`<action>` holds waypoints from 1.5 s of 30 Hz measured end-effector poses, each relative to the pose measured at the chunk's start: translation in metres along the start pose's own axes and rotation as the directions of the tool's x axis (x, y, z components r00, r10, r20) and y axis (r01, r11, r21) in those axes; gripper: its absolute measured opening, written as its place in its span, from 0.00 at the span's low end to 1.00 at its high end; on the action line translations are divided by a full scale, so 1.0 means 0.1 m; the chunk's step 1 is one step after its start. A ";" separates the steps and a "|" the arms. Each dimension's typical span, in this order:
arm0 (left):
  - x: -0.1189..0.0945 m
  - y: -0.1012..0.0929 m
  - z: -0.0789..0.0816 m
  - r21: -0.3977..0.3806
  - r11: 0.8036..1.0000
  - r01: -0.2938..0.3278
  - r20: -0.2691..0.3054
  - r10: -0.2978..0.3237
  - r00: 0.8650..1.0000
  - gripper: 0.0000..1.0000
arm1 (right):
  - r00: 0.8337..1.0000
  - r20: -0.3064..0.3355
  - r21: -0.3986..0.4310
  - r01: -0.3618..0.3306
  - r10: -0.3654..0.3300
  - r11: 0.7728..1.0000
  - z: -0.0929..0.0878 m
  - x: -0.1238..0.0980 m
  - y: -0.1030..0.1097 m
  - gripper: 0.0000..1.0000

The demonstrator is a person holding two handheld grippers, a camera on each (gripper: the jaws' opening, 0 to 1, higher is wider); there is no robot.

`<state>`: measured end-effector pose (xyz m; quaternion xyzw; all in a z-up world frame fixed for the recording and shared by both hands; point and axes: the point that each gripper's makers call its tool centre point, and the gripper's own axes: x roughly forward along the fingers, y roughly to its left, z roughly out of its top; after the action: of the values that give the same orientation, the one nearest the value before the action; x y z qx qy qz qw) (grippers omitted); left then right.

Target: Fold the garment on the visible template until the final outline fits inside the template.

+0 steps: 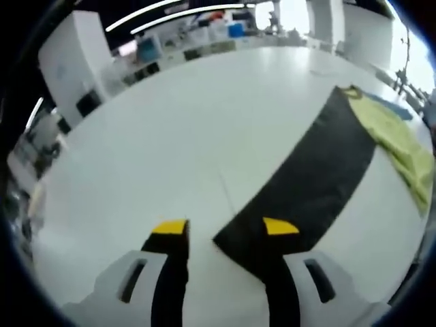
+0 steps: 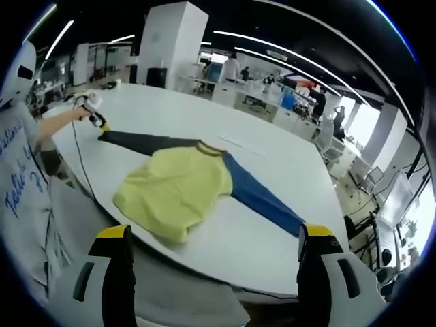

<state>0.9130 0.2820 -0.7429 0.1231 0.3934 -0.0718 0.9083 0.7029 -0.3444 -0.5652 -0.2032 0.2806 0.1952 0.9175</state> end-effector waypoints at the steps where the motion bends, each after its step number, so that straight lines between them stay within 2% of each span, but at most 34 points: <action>1: -0.05 -0.02 0.03 0.006 1.000 -0.003 0.006 0.003 1.000 0.40 | 1.000 0.002 -0.001 -0.002 0.002 1.000 0.00 0.00 -0.01 1.00; 7: -0.26 -0.08 0.17 0.018 0.999 -0.034 0.047 0.033 0.998 0.46 | 0.999 0.036 -0.017 -0.021 0.022 1.000 0.04 0.03 -0.12 1.00; 10: -0.36 -0.16 0.25 0.012 1.000 -0.024 0.079 0.023 0.997 0.48 | 0.998 0.051 -0.026 -0.040 0.041 0.999 0.05 0.07 -0.15 1.00; 15: -0.50 -0.23 0.32 0.037 0.999 -0.039 0.090 0.036 0.995 0.50 | 0.996 0.060 -0.041 -0.070 0.072 0.997 0.07 0.11 -0.19 1.00; 18: -0.61 -0.34 0.39 0.028 0.999 -0.027 0.113 0.023 0.993 0.53 | 0.994 0.063 -0.051 -0.091 0.094 0.995 0.07 0.15 -0.21 1.00; 24: -0.66 -0.46 0.41 0.041 0.999 -0.022 0.119 0.017 0.993 0.58 | 0.989 0.070 -0.071 -0.125 0.130 0.990 0.07 0.21 -0.21 1.00; 33: -0.81 -0.69 0.44 0.058 0.998 -0.013 0.126 0.006 0.992 0.70 | 0.983 0.077 -0.086 -0.162 0.169 0.983 0.03 0.24 -0.30 1.00; 37: -0.88 -0.80 0.49 0.056 0.998 -0.012 0.149 0.004 0.989 0.82 | 0.979 0.076 -0.099 -0.183 0.191 0.978 0.03 0.24 -0.33 1.00; 40: -0.93 -0.86 0.49 0.052 0.998 -0.018 0.151 0.010 0.989 0.87 | 0.975 0.073 -0.109 -0.200 0.208 0.974 0.02 0.22 -0.35 1.00; 45: -1.10 -1.08 0.59 0.033 0.999 0.026 0.204 -0.033 0.979 0.95 | 0.973 0.071 -0.123 -0.210 0.219 0.970 0.00 0.21 -0.43 1.00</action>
<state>0.8544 0.1658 -0.6416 0.1228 0.2988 -0.1034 0.9407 0.7395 -0.3757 -0.5659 -0.2157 0.2504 0.3174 0.8888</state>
